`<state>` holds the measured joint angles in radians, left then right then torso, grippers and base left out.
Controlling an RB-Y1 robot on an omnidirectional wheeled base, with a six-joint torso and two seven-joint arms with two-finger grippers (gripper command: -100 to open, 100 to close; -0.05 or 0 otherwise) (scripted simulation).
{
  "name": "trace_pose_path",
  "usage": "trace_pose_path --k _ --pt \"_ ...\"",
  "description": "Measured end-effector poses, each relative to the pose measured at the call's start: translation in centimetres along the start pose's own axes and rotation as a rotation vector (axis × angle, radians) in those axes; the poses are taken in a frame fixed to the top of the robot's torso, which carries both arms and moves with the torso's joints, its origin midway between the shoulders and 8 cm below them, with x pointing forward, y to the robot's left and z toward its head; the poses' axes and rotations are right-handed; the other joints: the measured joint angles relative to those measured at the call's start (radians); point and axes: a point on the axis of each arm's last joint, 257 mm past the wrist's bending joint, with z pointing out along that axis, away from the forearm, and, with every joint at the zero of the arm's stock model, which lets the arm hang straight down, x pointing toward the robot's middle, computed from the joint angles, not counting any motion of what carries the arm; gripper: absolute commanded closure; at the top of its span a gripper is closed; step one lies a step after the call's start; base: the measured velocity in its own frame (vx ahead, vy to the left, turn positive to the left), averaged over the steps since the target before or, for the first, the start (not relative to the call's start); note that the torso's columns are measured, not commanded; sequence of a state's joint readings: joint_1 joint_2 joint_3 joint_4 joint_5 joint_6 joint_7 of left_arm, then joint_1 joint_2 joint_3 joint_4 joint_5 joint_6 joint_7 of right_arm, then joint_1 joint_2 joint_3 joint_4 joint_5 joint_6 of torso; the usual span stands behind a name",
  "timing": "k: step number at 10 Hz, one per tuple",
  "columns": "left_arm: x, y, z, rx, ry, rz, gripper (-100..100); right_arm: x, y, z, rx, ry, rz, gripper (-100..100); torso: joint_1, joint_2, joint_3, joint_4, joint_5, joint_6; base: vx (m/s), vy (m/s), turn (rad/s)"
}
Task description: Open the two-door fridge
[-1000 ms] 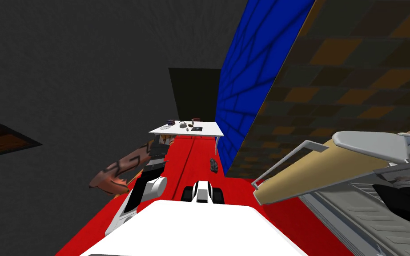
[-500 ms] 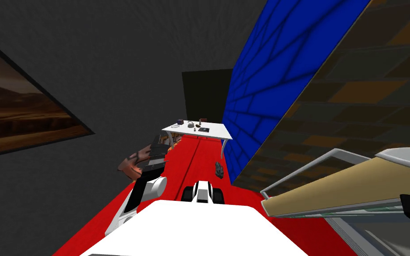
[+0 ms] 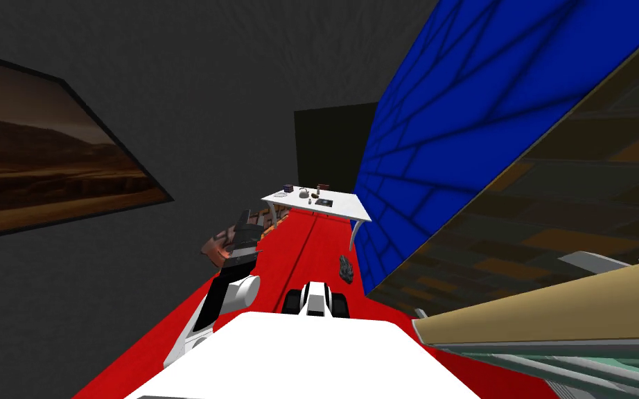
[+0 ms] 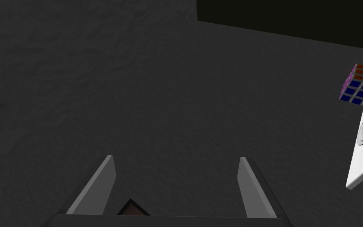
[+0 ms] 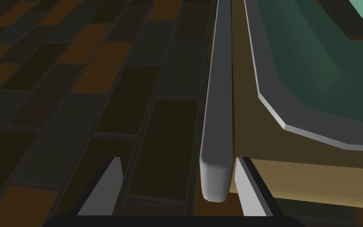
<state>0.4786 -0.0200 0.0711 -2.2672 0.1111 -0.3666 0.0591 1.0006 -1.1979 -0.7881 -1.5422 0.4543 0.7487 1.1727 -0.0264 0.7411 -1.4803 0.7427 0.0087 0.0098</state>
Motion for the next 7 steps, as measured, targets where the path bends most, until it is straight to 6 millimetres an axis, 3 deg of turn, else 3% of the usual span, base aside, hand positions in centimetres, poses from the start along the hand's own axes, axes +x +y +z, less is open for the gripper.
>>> trace_pose_path --k 1,2,3,6,7 --pt "0.0 0.0 0.0 0.000 0.000 0.000 0 0.7 -0.2 0.0 0.005 0.018 -0.003 100 0.001 0.003 0.002 0.001 0.000 0.004 0.018 -0.011 -0.018" --pt "0.0 0.0 0.0 0.000 0.000 0.000 0 0.5 -0.2 0.0 0.006 0.023 -0.003 100 0.002 0.007 0.005 0.002 0.000 0.005 0.056 -0.006 0.424" --pt "0.0 0.0 0.0 0.000 0.000 0.000 0 1.8 -0.2 0.4 0.006 0.057 -0.006 100 0.003 0.005 0.004 0.001 0.001 0.001 0.060 -0.014 0.300" --pt "0.0 0.0 0.0 0.000 0.000 0.000 0 3.9 -0.2 0.7 0.016 0.123 -0.020 100 0.007 0.016 0.011 0.005 0.003 0.013 0.019 -0.004 -0.003" --pt "0.0 0.0 0.0 0.000 0.000 0.000 0 4.1 -0.2 0.7 0.017 0.128 -0.020 100 0.007 0.018 0.012 0.006 0.002 0.012 0.053 -0.007 0.400"
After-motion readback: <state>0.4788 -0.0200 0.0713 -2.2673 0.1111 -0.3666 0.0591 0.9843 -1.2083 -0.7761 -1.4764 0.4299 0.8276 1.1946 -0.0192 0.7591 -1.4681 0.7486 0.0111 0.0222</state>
